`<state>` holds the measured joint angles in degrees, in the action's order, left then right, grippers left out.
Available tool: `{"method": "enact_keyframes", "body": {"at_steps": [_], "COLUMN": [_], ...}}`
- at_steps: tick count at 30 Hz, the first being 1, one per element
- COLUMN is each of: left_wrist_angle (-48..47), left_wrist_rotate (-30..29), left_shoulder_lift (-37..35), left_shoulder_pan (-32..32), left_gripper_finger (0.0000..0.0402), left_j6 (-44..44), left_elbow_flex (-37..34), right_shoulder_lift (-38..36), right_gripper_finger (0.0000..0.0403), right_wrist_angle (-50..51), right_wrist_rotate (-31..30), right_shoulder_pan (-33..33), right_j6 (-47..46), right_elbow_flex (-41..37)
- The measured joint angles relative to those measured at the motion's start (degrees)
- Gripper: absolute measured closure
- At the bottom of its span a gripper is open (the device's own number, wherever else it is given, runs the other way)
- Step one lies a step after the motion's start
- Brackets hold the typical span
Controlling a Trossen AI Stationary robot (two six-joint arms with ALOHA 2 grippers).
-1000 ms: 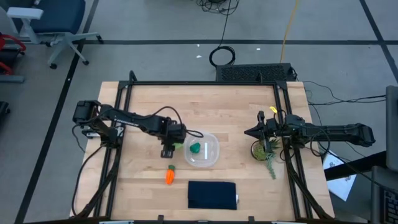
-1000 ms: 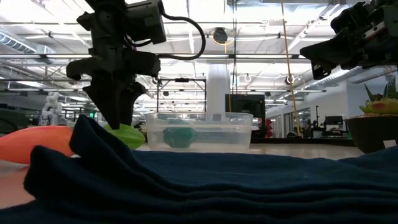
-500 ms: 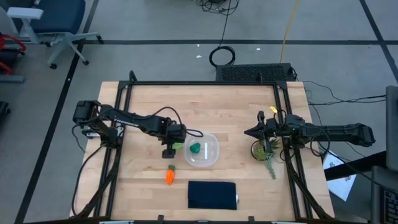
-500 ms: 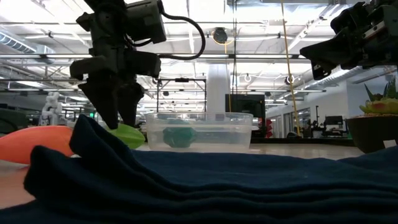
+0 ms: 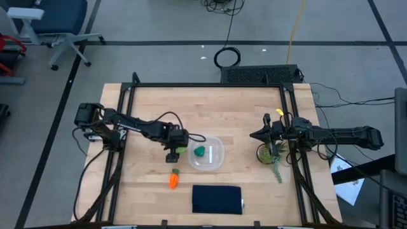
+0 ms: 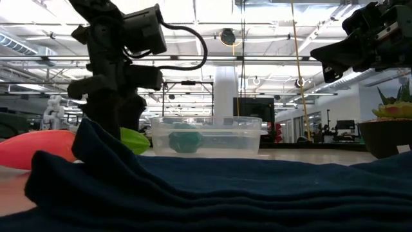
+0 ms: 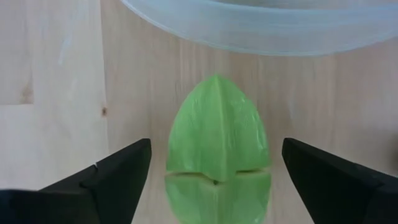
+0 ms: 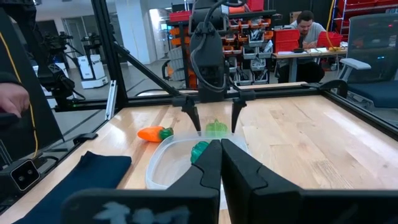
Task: Pick and placing Produce into tupperware
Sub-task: Put the green starfruit into the bin
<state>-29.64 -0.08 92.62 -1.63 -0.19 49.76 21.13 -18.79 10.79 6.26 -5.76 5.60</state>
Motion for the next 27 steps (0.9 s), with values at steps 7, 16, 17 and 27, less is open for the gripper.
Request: {"method": "enact_keyframes", "body": {"at_steps": [7, 16, 17, 27], "left_wrist_angle": [0.5, 2.9, 2.9, 3.0], "left_wrist_rotate": [-1.6, -1.7, -1.7, -1.5], "left_shoulder_lift": [0.0, 0.0, 0.0, 0.0], "left_shoulder_pan": [0.2, 1.7, 1.7, 1.5], "left_gripper_finger": [0.0038, 0.0078, 0.0085, 0.0188], "left_j6": [0.7, 1.4, 1.5, 5.1], "left_elbow_flex": [-1.4, -3.1, -3.2, -3.2], "right_shoulder_lift": [0.0, 0.0, 0.0, 0.0], "right_gripper_finger": [0.0403, 0.0403, 0.0403, 0.0403], "right_wrist_angle": [0.0, 0.0, 0.0, 0.0], "right_wrist_rotate": [0.0, 0.0, 0.0, 0.0], "right_shoulder_pan": [0.0, 0.0, 0.0, 0.0], "right_j6": [0.2, 0.2, 0.2, 0.4], "right_elbow_flex": [0.0, 0.0, 0.0, 0.0]}}
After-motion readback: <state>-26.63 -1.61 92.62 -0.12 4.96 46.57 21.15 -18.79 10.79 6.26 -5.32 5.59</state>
